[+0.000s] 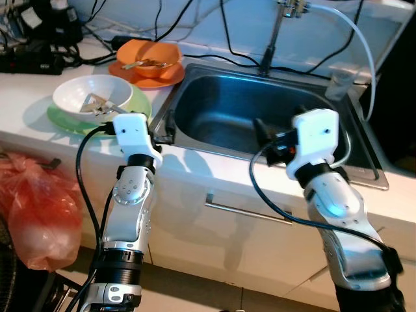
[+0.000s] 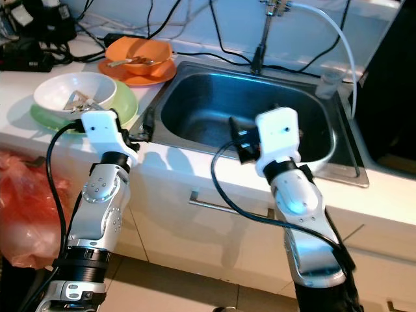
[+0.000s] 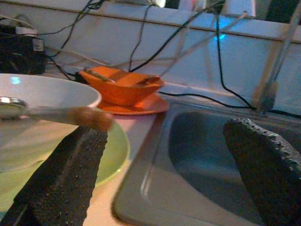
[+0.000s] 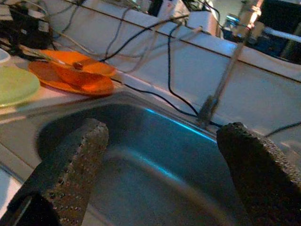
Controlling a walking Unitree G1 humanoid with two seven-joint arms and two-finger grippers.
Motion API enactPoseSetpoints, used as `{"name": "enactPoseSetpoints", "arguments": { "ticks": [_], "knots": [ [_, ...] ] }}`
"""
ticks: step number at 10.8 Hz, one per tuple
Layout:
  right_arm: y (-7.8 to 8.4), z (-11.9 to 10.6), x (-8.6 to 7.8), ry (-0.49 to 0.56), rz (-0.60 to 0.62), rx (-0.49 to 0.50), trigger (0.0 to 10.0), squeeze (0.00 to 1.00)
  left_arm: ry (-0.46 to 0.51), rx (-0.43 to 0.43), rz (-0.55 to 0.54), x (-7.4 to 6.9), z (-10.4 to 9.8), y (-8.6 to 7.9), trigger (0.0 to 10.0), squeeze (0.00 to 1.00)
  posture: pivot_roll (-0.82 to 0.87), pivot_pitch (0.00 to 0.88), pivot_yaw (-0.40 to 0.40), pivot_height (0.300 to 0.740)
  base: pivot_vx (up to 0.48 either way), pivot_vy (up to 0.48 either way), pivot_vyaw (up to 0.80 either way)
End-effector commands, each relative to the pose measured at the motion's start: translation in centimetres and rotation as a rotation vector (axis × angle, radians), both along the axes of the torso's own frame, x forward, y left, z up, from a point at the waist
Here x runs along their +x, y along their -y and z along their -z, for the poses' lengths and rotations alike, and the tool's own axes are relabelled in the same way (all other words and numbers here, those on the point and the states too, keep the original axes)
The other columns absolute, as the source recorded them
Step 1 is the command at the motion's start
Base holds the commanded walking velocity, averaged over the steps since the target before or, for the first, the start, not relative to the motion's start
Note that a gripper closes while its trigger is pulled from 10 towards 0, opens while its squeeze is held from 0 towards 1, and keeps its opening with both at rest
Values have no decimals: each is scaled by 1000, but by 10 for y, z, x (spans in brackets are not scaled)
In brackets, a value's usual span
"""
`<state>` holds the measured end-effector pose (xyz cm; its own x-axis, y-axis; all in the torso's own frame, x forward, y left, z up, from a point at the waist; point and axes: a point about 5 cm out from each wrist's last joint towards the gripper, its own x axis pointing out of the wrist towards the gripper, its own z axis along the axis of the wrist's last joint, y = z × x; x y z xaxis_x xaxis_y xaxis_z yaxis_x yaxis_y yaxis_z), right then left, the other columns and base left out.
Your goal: Kitchen organization
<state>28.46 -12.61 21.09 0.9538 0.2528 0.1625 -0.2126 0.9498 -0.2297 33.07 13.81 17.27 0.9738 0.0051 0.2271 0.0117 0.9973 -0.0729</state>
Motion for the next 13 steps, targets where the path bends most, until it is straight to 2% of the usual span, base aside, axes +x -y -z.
{"name": "enactPoseSetpoints", "arguments": {
  "ticks": [1, 6, 10, 13],
  "knots": [
    [3, 2, 3, -11, 11, 5, 10000, 0, 25, 1, 3, 0, -6, 5, 10000, 0, -102, 0, -71, 740, 0, 0, 0],
    [-4, 6, 1, 1, 53, 65, 10000, 0, 101, 74, 72, 0, -29, 12, 10000, 0, -80, 0, 9, 740, 0, 0, 0],
    [-8, 5, 2, 11, 40, 79, 10000, 0, 49, 63, 119, 4, -23, 17, 10000, 0, -90, 0, 25, 740, 0, 0, 0],
    [0, 9, 1, -11, 22, 59, 10000, 0, 109, 82, 52, -1, -36, 12, 10000, 0, -83, 0, 21, 740, 0, 0, 0]
  ]
}}
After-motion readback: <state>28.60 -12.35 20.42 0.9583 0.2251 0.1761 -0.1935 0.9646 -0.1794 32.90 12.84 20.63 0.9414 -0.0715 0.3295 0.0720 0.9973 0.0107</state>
